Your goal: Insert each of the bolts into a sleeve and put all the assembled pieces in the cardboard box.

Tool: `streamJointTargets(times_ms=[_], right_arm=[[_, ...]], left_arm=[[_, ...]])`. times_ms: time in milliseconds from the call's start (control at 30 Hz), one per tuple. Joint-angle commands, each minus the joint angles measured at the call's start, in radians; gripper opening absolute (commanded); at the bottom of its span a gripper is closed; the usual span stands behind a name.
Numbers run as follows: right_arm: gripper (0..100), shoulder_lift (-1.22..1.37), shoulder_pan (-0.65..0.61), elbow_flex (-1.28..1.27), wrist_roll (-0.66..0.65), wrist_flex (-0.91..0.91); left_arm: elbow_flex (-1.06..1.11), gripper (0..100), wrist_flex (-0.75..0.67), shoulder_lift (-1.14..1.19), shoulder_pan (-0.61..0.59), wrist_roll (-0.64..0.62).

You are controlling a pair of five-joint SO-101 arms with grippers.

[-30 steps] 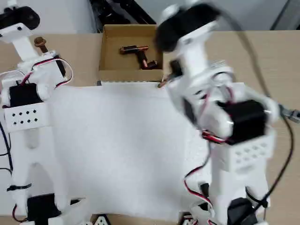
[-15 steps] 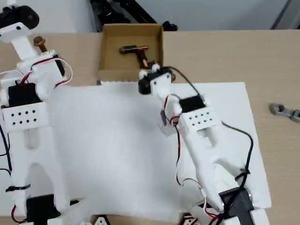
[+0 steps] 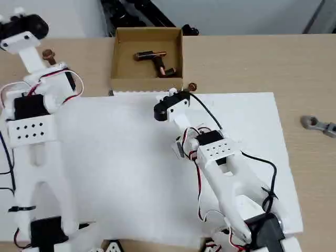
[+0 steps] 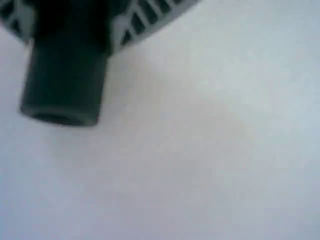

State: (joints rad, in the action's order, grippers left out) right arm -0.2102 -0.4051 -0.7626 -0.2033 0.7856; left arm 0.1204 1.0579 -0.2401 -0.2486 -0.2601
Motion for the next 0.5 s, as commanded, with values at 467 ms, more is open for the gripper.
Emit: streamJointTargets(times_ms=[467], right_arm=[[15.4, 0.008, 0.030, 0.284, 0.017, 0.380]], left_arm=[[-0.002, 1, -0.021, -0.017, -0.060, 0.000]])
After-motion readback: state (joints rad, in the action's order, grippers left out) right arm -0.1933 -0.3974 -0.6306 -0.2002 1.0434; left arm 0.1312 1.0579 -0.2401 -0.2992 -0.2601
